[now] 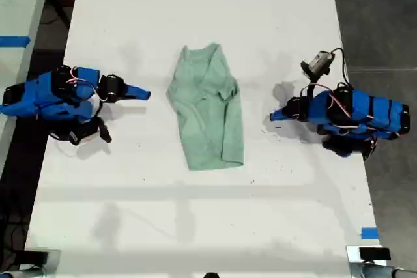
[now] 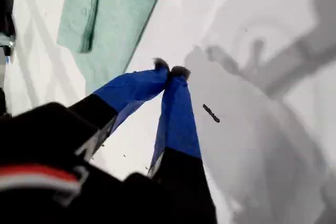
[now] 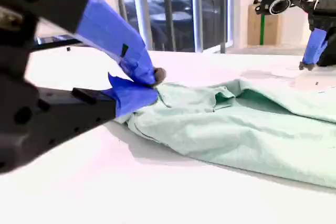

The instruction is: Fold t shirt

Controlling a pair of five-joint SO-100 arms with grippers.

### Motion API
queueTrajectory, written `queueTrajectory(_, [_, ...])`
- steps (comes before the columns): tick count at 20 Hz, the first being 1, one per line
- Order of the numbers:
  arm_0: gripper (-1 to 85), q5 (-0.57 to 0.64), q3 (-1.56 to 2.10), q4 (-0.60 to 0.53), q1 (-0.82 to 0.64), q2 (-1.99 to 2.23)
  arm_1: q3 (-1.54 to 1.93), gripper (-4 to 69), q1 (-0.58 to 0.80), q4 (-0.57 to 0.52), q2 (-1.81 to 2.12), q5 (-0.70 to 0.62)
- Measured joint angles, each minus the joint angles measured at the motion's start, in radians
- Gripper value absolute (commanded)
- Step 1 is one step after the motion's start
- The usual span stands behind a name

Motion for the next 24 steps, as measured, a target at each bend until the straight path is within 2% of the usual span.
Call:
queueTrajectory(1, [-0.2,-0.002,0.000,0.000,0.000,0.000,0.000,-2.4,-0.003,0.000,0.000,0.005])
queueTrajectory(3, [-0.2,-0.021,-0.011,0.000,0.081,0.003,-0.049,-2.0,-0.124,0.112,0.008,0.118])
queueTrajectory(6, [-0.3,-0.029,-0.014,0.000,0.086,0.003,-0.092,-2.0,-0.150,0.169,0.020,0.089])
queueTrajectory(9, [-0.5,-0.057,-0.021,0.000,0.089,-0.009,-0.104,-2.1,-0.141,0.176,0.014,0.078])
queueTrajectory(11, [-0.5,-0.115,-0.066,-0.058,0.087,-0.138,-0.104,-2.1,-0.141,0.114,-0.037,0.074])
queueTrajectory(14, [-0.4,-0.198,-0.400,-0.138,0.209,-0.738,-0.230,-2.1,-0.149,-0.123,-0.397,0.052])
queueTrajectory(15, [-0.3,-0.202,-0.575,-0.130,0.238,-0.968,-0.337,-2.1,-0.156,-0.149,-0.574,0.052])
queueTrajectory(17, [1.9,-0.212,-0.933,-0.107,0.290,-1.420,-0.572,9.4,-0.166,-0.153,-0.927,0.046])
queueTrajectory(18, [5.7,-0.212,-1.068,-0.109,0.313,-1.586,-0.660,12.3,-0.173,-0.155,-1.049,0.044])
queueTrajectory(21, [11.7,-0.230,-1.201,-0.135,0.350,-1.724,-0.733,18.3,-0.206,-0.202,-1.163,0.048])
queueTrajectory(24, [15.6,-0.290,-1.233,-0.141,0.365,-1.776,-0.785,19.6,-0.250,-0.227,-1.249,0.072])
